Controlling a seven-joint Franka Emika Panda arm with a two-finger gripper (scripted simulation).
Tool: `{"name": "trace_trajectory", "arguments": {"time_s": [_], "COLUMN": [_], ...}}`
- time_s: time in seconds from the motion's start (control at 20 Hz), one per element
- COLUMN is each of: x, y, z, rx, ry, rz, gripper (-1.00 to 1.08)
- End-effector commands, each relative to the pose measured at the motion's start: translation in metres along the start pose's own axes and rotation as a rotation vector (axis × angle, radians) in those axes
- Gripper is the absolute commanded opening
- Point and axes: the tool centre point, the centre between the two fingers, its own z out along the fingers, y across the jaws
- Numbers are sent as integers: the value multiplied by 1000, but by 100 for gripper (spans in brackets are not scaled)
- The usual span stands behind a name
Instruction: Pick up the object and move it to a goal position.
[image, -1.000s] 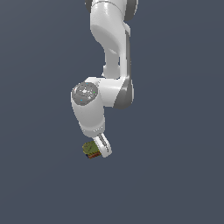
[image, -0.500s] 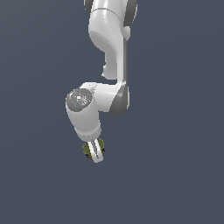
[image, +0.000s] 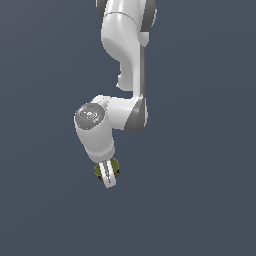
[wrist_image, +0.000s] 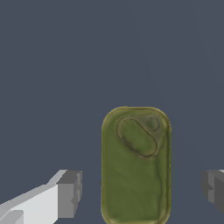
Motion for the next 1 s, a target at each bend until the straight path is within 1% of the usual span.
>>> {"name": "trace_trajectory", "arguments": {"time_s": [0.0, 0.35, 0.7, 0.75, 0.95], "x": [0, 0, 0, 0, 0], "y": [0, 2, 0, 0, 0], "z": [7, 43, 47, 47, 47], "rx": [-1, -1, -1, -1, -1], "ry": [0, 0, 0, 0, 0], "rz": [0, 5, 5, 5, 5], "gripper": [100, 100, 100, -100, -100]}}
